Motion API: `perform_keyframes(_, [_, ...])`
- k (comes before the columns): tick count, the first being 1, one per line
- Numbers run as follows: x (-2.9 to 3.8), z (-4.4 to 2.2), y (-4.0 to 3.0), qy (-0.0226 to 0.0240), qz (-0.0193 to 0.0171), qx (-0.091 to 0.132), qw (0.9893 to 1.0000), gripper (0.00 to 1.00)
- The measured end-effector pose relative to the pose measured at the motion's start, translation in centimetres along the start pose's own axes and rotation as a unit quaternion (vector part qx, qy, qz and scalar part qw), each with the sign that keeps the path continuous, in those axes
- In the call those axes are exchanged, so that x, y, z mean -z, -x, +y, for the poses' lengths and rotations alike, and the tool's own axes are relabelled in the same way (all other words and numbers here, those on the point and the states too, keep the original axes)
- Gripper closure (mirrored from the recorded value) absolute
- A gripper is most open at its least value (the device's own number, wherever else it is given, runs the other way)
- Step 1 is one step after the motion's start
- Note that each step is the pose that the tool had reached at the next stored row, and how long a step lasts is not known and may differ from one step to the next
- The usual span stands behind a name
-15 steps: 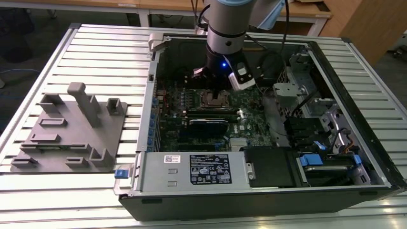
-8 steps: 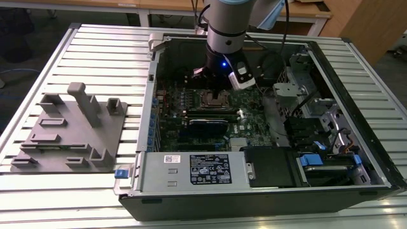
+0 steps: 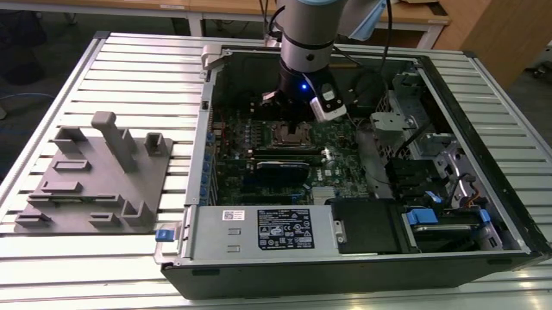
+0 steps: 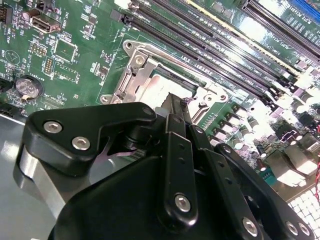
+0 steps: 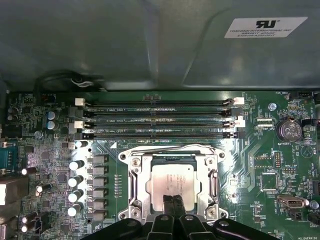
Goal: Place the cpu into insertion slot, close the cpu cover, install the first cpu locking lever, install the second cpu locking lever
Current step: 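Install the second cpu locking lever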
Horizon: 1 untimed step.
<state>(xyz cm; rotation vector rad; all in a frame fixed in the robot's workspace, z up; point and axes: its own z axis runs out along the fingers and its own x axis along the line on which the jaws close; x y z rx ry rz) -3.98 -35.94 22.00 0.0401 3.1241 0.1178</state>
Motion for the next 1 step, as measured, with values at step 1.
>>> perform_keyframes(1, [0.0, 0.0, 0.0, 0.0, 0.0, 0.0, 1.0, 0.9])
